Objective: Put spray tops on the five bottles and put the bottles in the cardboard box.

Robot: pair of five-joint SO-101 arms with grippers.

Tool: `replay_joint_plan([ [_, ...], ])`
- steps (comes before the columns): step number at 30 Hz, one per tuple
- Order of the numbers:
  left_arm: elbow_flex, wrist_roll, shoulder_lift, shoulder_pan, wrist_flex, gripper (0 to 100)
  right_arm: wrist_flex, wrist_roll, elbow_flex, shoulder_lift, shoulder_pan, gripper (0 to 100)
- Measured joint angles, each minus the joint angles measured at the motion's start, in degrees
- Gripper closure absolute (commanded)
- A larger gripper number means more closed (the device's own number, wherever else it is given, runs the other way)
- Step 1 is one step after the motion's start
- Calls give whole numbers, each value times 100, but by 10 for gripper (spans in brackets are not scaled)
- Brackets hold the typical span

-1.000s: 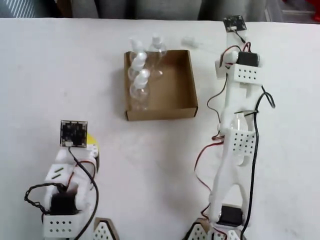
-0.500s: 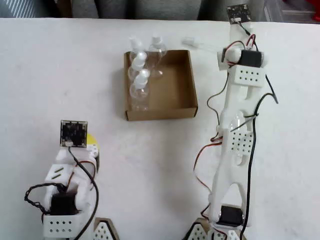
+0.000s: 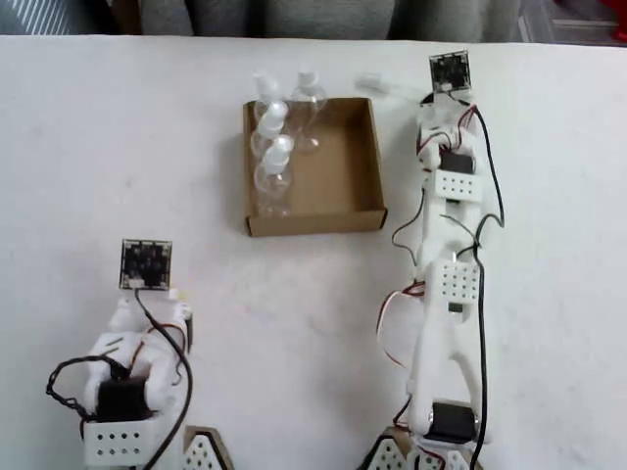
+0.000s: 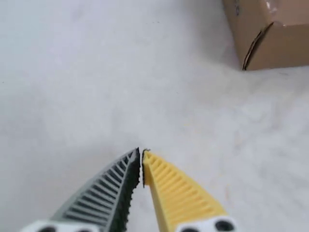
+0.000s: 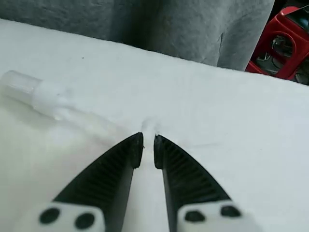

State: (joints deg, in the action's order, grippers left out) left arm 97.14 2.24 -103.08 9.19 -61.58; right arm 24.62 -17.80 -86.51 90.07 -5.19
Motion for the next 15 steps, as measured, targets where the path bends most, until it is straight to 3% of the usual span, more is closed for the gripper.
replay_joint_plan([
  [8,0,0,0,360,0,976,-149,-1081,466,0,79,981],
  [15,0,0,0,369,0,977,-211,-1187,1020,-237,158,981],
])
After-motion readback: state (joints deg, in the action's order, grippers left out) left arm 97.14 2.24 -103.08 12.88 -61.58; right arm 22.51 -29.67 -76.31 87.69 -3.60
